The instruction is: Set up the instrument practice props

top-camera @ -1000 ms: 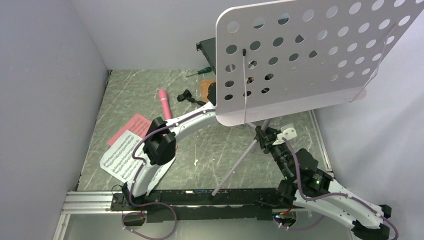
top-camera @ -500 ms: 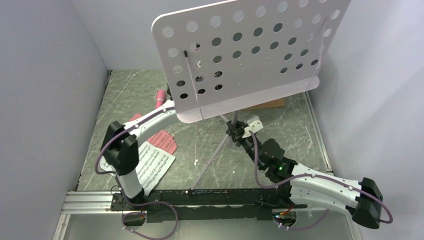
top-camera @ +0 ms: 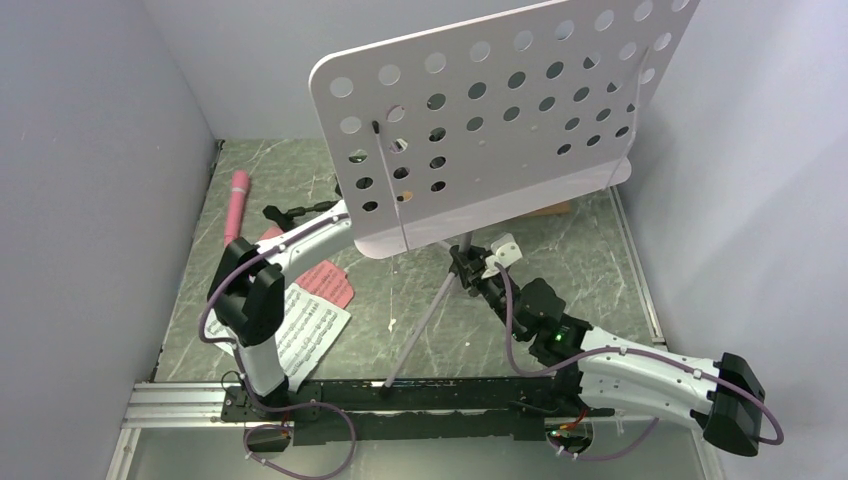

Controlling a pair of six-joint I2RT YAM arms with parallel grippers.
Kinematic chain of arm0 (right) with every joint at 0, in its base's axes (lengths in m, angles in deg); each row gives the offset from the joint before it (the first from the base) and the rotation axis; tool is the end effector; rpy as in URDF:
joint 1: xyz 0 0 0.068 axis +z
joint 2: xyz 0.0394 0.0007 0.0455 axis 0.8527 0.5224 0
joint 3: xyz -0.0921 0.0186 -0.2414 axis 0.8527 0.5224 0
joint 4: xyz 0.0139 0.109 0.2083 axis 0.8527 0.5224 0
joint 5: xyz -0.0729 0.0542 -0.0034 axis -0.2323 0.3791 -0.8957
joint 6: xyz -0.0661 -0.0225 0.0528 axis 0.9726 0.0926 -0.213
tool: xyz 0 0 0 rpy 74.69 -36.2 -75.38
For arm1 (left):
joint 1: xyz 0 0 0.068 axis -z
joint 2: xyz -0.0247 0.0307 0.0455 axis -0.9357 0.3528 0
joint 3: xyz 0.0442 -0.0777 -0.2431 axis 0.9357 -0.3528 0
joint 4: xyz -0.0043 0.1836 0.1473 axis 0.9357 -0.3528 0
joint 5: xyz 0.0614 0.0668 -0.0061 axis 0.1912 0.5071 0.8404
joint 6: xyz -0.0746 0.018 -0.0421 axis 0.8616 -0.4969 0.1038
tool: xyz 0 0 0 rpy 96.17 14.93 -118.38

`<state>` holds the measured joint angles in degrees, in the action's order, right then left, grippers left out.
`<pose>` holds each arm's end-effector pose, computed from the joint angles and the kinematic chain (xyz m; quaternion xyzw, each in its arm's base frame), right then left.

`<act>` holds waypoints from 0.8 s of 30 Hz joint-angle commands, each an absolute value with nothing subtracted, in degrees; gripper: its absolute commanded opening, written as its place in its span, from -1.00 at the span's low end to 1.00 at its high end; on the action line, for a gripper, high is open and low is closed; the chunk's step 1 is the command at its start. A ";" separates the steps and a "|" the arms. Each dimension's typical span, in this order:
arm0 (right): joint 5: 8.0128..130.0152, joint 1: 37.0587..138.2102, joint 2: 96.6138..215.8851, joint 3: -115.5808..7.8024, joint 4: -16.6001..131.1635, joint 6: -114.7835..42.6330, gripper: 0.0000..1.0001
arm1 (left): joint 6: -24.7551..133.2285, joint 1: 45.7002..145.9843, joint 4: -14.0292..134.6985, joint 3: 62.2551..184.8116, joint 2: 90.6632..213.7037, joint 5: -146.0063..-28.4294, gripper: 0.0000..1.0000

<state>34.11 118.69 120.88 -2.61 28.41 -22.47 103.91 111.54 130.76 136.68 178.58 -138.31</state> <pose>0.1360 0.1660 0.2864 -0.2085 0.6348 0.1872 0.7201 0.2217 -0.2910 0.4481 0.4250 0.3286 -0.7419 0.4012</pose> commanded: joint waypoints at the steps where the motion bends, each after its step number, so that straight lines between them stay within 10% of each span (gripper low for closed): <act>1: 31.46 118.45 118.71 -3.39 24.48 -19.77 -1.00 | 117.71 112.20 136.27 138.89 179.85 -139.03 -1.00; 24: 35.83 119.43 121.98 -7.95 27.45 -24.85 -1.00 | 106.34 112.06 120.53 134.25 171.01 -148.82 -1.00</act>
